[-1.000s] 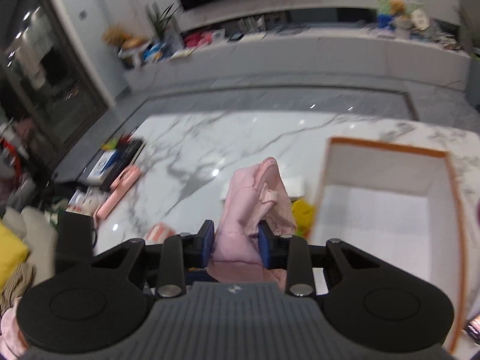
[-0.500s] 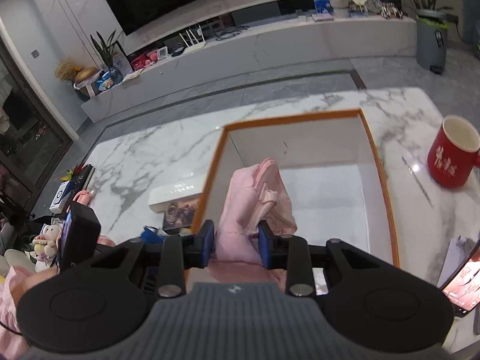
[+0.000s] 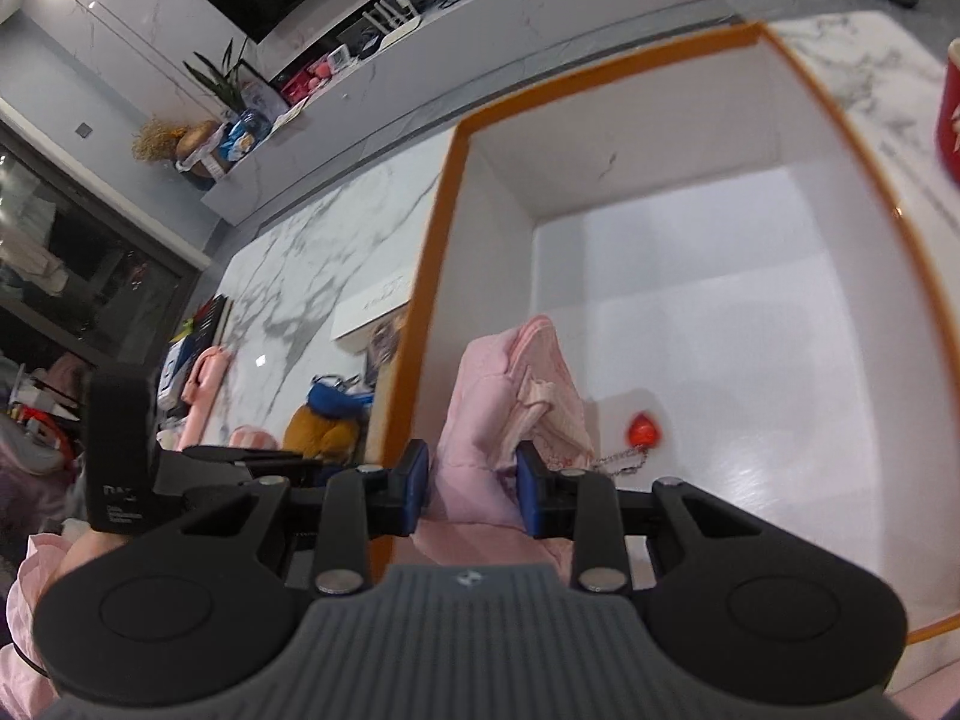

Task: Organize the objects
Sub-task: 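Grasp the pink notebook upright with the left gripper, then release the pink bag in the box with the right gripper while the left gripper carries the notebook over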

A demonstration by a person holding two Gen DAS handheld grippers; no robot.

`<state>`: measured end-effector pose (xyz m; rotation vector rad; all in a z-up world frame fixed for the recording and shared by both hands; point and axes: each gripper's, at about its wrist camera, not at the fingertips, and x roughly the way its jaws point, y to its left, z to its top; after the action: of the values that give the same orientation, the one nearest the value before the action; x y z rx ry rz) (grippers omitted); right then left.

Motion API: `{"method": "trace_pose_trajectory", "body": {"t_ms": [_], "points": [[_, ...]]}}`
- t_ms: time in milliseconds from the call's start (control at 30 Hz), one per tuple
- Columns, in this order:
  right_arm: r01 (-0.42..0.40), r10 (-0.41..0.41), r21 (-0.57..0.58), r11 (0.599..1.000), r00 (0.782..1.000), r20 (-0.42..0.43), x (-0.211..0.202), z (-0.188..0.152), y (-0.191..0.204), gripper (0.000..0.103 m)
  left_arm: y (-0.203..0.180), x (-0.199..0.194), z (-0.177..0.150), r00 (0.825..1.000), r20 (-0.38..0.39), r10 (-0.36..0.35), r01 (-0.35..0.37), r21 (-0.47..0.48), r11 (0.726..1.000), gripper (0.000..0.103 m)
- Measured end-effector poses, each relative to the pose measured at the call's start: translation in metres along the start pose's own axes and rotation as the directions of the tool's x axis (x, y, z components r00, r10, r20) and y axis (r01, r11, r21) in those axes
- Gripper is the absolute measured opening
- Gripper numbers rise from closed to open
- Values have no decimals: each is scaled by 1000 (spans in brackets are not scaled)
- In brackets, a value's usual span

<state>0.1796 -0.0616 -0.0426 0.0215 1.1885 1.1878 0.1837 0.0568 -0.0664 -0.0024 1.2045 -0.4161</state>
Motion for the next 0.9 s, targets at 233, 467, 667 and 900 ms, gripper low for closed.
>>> {"method": "trace_pose_trajectory", "body": {"t_ms": [233, 467, 667, 900], "points": [[-30, 30, 32, 999, 1000, -2, 4, -2, 2, 33, -16, -36, 24, 992, 59, 110, -115, 89, 989, 15], [-25, 25, 44, 999, 1000, -4, 4, -4, -1, 33, -28, -40, 15, 978, 21, 205, -206, 181, 962, 15], [-30, 30, 55, 998, 999, -10, 5, -4, -2, 33, -23, -36, 13, 993, 8, 118, -118, 50, 992, 24], [-32, 34, 73, 997, 999, -26, 9, -5, -9, 33, -26, -19, 8, 992, 7, 122, -122, 24, 992, 28]]}}
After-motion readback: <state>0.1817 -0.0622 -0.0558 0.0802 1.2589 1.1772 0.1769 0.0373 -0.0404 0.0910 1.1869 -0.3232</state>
